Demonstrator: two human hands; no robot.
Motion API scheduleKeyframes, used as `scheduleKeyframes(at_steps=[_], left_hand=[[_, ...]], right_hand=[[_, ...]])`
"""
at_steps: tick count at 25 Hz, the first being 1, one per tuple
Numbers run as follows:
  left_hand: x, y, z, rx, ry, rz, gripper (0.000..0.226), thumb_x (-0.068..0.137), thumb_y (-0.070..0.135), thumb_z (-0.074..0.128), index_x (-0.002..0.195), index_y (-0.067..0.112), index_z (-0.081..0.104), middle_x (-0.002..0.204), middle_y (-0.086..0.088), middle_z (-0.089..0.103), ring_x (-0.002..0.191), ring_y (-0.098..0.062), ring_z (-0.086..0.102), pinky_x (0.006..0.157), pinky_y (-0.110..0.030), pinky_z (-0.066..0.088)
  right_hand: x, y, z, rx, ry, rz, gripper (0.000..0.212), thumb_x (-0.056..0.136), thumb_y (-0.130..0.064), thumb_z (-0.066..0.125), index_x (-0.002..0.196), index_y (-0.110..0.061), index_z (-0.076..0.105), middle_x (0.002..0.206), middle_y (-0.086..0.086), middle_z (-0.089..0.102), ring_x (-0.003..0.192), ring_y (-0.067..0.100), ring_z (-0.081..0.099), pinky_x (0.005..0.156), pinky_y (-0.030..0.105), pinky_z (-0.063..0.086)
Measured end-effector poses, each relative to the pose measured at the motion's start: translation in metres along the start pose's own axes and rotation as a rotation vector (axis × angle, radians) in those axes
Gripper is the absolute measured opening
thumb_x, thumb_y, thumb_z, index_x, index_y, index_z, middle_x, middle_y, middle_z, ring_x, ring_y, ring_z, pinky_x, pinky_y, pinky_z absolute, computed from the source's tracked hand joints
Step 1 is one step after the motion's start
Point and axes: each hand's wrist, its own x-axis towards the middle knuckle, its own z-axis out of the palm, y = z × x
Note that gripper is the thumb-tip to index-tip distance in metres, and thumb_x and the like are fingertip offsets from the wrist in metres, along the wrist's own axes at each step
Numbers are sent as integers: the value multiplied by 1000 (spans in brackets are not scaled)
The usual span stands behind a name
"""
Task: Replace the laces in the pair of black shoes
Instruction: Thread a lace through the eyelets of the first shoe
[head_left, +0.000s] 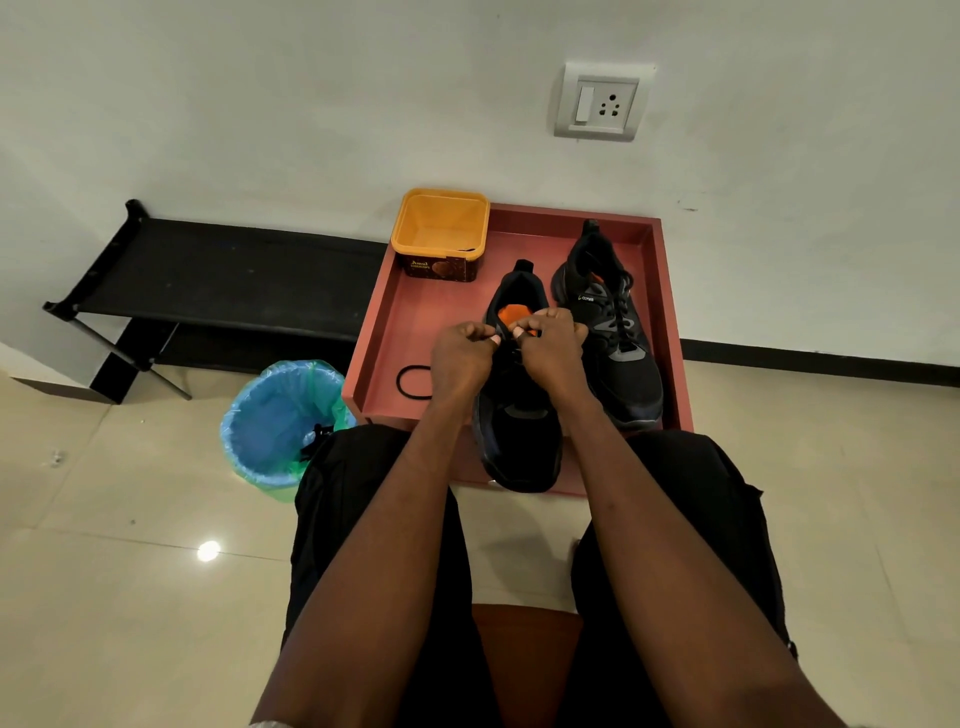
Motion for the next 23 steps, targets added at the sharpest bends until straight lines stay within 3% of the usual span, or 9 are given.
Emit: scheduleKeyframes(at_steps=[3,6,9,11,12,14,17,19,23], left_hand=[[-2,-1,3,74,34,53,13,94,10,58,87,15,67,77,-1,67,62,-13,58,49,-27,44],[-5,2,2,89,110,28,7,96,10,51,96,13,58,91,-5,65,75,-17,62,59,-31,52],[-5,18,-19,-429,276,-82,11,100,6,45,106,13,51,96,-11,68,73,-15,66,60,-25,53],[-4,28,-41,-810,491,-12,13,102,6,42,113,12,47,101,-13,70,78,-18,72,67,-25,58],[-3,30,-48,-867,586,35,13,103,7,41,113,13,46,105,-12,68,83,-18,73,71,-26,59],[-3,27,-50,-686,613,93,18,102,6,41,116,16,45,118,-10,62,92,-21,71,76,-30,61],[-7,13,-26,-45,228,129,48,94,-4,45,136,18,43,138,-5,52,109,-28,65,84,-42,60],[-7,7,-10,205,29,124,55,92,-3,47,144,16,43,134,-7,57,108,-29,65,86,-45,58],[-6,3,-2,455,75,215,23,90,2,48,91,10,69,89,-9,68,70,-23,65,65,-40,58]], right_hand=[[-1,-1,-3,24,-11,14,25,97,-22,52,112,-15,71,130,3,45,119,23,36,102,36,39],[3,8,-4,105,117,46,22,86,-30,50,85,-23,70,109,12,60,97,30,59,74,34,51],[-6,5,-19,155,56,67,22,96,-20,52,82,-21,68,73,6,60,60,18,53,54,29,38],[-7,8,-24,144,13,76,21,99,-21,50,93,-20,70,73,0,61,61,14,52,56,31,40],[-7,10,-24,142,-1,72,22,100,-21,48,98,-20,70,77,0,64,64,15,54,59,34,42],[-7,11,-25,136,-16,63,26,100,-19,46,104,-21,71,86,2,68,70,18,58,63,35,46],[-6,12,-26,140,-23,52,27,100,-15,45,106,-20,71,83,1,67,64,14,54,58,31,41],[-6,12,-25,126,-20,37,26,99,-15,46,105,-19,71,77,-1,63,58,12,50,54,30,38],[-5,16,-25,140,-28,25,24,100,-17,47,103,-19,71,68,-5,56,54,11,44,55,31,35]])
